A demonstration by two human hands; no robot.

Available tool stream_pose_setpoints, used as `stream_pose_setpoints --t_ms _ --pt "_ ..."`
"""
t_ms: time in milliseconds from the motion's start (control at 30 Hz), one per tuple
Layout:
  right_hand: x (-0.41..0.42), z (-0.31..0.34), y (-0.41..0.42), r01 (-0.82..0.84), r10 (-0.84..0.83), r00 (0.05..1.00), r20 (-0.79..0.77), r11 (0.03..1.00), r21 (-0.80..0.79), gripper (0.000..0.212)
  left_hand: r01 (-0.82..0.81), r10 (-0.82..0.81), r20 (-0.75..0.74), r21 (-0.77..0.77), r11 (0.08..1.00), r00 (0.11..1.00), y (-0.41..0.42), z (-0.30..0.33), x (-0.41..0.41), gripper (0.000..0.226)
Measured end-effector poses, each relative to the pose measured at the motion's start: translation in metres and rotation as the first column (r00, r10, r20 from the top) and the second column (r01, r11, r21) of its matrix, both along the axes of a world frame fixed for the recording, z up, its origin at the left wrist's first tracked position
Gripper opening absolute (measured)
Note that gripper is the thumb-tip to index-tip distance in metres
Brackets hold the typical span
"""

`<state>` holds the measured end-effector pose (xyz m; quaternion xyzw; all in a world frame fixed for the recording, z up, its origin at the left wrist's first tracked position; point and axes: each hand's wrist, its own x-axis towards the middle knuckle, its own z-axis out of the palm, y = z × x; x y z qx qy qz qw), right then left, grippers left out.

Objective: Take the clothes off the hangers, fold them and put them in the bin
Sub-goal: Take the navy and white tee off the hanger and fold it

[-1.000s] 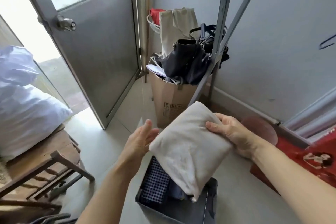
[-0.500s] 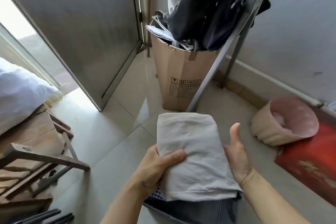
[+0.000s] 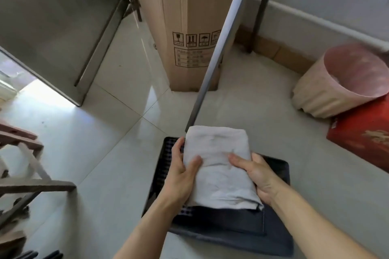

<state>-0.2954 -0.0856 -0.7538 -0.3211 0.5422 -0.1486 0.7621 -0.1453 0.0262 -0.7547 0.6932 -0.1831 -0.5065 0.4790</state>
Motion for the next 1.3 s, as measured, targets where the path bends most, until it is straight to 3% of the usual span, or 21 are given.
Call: stream_pose_setpoints --t_ms 133,333,467,700,900,1033,1133,1233,1300 --pt "-0.016 -0.041 -0.001 0.020 -0.021 1.000 0.013 0.999 0.031 0.050 0.138 -0.140 0.044 0.048 0.989 0.989 -0.002 -0.043 -0.006 0.033" --pt "-0.075 -0.113 0.004 0.032 -0.022 0.990 -0.139 0.997 0.065 0.042 0.253 -0.222 -0.146 0.246 0.936 0.964 -0.010 -0.108 -0.053 0.038" --pt "-0.100 -0.158 0.005 0.091 -0.070 0.974 -0.217 0.992 0.085 0.040 0.285 -0.237 -0.179 0.328 0.901 0.955 -0.023 -0.154 -0.079 0.046" --pt "-0.075 -0.216 -0.012 0.113 -0.095 0.986 -0.139 0.986 0.125 0.040 0.096 -0.086 -0.042 0.450 0.888 0.995 -0.059 -0.203 -0.074 0.046" --pt "-0.050 -0.248 -0.020 0.109 -0.092 0.990 -0.112 0.981 0.160 0.039 -0.168 0.053 0.246 0.475 0.864 0.968 -0.069 -0.219 -0.086 0.058" --pt "-0.046 -0.257 -0.021 0.105 -0.086 0.983 -0.164 0.988 0.109 0.032 -0.040 -0.143 0.334 0.486 0.873 0.932 -0.063 -0.224 -0.097 0.070" --pt "-0.045 -0.254 -0.015 0.102 -0.100 0.971 -0.219 0.995 -0.001 0.031 0.098 -0.348 0.471 0.476 0.874 0.811 -0.047 -0.220 -0.111 0.076" --pt "-0.039 -0.251 -0.008 0.041 -0.051 0.983 -0.179 0.997 -0.060 0.029 0.232 -0.360 0.521 0.295 0.927 0.774 -0.033 -0.224 -0.108 0.064" --pt "-0.033 -0.250 -0.010 -0.018 0.011 0.990 -0.140 0.999 -0.050 0.025 0.291 -0.401 0.462 0.291 0.911 0.791 -0.035 -0.233 -0.097 0.054"
